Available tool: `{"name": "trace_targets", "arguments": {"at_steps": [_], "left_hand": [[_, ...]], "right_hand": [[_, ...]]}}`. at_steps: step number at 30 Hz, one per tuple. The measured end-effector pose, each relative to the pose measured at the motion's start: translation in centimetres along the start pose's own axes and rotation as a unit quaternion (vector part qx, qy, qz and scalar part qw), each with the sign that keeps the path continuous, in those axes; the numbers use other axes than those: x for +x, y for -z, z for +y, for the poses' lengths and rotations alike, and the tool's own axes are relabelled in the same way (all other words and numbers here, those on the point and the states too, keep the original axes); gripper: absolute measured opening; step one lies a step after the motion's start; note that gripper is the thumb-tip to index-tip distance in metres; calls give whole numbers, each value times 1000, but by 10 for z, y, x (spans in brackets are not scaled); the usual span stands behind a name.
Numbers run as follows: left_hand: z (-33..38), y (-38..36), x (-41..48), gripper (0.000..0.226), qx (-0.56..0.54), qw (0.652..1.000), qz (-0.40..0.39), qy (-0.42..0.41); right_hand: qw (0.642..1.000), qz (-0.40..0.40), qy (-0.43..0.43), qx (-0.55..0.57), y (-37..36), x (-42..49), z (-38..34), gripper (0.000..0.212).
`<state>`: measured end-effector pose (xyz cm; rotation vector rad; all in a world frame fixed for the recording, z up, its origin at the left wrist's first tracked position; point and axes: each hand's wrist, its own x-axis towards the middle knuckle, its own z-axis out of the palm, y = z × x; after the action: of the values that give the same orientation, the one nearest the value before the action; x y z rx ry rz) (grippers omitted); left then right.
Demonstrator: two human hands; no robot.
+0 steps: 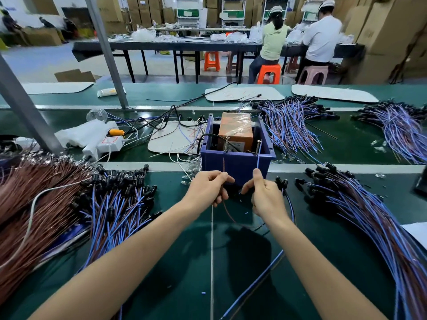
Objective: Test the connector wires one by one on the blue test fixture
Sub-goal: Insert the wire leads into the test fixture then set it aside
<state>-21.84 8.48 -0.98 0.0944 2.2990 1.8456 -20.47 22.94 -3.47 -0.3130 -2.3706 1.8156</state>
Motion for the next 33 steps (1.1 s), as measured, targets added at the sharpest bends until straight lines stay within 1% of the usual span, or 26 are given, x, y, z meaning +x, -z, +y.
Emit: {"name": "trace_targets", "arguments": {"at_steps": [4,8,16,28,33], "left_hand": [[-1,-3,5,28,20,999,17,-28],[-2,-3,10,28,26,999,26,-39],[1,-3,17,29,3,999,47,-20],[3,-6,19,29,-21,999,36,1],[3,-6,21,29,-20,999,40,1]], "right_hand": [[1000,18,0,-14,-7,-3,3,65],[1000,13,-1,-22,-10,-9,8,64],[999,3,25,-43,-10,-13,12,62],[999,-1,19,-32,-12,-18,13,62],[999,16,21,-21,-13,-18,12,63]]}}
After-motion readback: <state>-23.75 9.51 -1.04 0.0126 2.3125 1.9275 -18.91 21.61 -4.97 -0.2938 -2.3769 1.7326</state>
